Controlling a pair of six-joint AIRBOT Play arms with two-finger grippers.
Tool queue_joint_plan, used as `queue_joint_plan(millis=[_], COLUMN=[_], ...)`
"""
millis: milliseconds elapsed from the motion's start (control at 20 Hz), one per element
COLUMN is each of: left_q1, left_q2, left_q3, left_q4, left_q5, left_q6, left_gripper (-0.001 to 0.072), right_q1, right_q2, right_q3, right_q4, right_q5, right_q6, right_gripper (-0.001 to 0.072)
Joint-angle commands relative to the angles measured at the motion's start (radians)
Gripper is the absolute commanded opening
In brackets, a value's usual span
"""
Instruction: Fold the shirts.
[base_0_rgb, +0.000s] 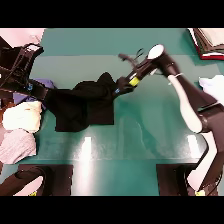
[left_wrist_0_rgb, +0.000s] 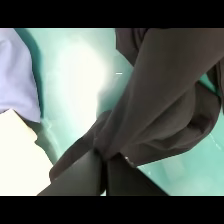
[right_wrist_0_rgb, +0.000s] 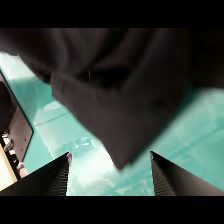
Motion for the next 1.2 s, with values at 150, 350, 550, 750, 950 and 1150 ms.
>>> queue_joint_plan(millis=[150,350,550,750,950,1150], left_q1=[0.0,0.0,0.0,0.0,0.0,0.0], left_q2=[0.002,0.002,0.002,0.008,0.008,0.008], left_q3=[0.002,0.002,0.002,0.061,0.366,0.704], left_q4=[0.006,0.005,0.005,0.023,0.027,-0.034], left_q5=[-0.008,-0.008,-0.008,0.017,0.015,-0.008], left_q6=[-0.011,-0.011,-0.011,-0.019,-0.038,-0.038], left_gripper=[0.0027,0.0027,0.0027,0.0027,0.0027,0.0027], right_q1=[0.111,0.105,0.113,0.073,-0.063,-0.196], right_q2=[-0.057,-0.057,-0.053,0.055,0.314,0.564], right_q3=[0.002,0.002,0.002,0.003,0.023,0.154], right_q4=[-0.088,-0.189,-0.19,-0.193,-0.192,-0.191], right_q5=[-0.157,-0.179,-0.24,-0.24,-0.235,-0.226], right_q6=[0.006,0.063,0.068,0.04,0.039,0.039], right_gripper=[0.0573,0.0536,0.0023,0.0021,0.0021,0.0021])
